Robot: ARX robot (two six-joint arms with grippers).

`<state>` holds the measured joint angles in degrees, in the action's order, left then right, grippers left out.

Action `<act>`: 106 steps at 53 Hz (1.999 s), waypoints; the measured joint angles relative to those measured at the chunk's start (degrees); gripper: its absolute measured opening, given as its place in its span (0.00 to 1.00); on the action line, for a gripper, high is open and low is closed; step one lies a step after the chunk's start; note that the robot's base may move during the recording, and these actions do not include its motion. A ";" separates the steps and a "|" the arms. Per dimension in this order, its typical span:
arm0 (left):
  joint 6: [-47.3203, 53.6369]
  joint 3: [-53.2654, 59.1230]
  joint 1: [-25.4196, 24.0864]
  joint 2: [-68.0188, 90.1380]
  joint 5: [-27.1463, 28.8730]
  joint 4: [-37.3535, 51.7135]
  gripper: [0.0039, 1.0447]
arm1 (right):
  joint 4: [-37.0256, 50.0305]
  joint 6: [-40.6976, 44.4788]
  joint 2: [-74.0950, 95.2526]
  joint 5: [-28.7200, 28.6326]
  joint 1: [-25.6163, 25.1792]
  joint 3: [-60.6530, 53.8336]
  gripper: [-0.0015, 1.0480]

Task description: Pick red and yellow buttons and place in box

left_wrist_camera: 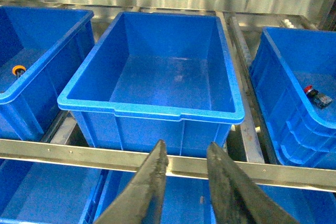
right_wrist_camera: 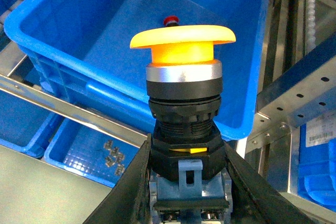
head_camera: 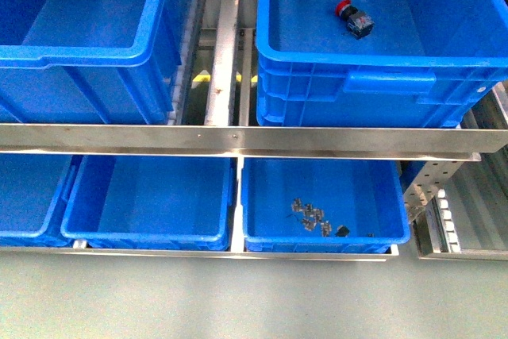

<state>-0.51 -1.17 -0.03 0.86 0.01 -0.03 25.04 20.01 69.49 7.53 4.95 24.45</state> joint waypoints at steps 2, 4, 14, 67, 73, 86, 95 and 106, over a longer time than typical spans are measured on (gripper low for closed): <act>0.00 0.00 0.00 -0.02 0.00 0.00 0.31 | 0.26 -0.11 1.03 0.09 0.24 0.63 0.26; 0.00 0.00 0.00 -0.02 0.02 0.00 0.36 | 0.63 -0.13 2.08 0.17 0.39 1.33 0.26; 0.00 0.00 0.00 -0.02 0.00 0.00 0.70 | 3.04 -2.32 15.21 1.20 2.05 12.63 0.26; 0.09 0.00 0.00 -0.02 0.02 0.00 0.93 | -47.01 -10.27 99.84 16.09 -4.48 128.69 0.26; 0.11 0.00 0.00 -0.02 0.02 0.00 0.93 | -48.37 -9.99 101.96 15.52 -4.61 133.61 0.28; 0.11 0.00 0.00 -0.02 0.00 0.00 0.93 | -48.28 -10.12 102.47 13.22 -4.31 139.36 0.61; 0.11 0.00 0.00 -0.02 0.00 0.02 0.93 | -48.24 -9.90 102.47 12.57 -4.55 141.20 0.87; 0.11 0.00 0.00 -0.02 0.00 0.00 0.93 | -28.52 -10.95 85.72 6.43 -5.46 111.84 0.94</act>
<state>-0.40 -1.17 -0.03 0.84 0.01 -0.03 -3.49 9.06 155.22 13.96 -0.51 136.29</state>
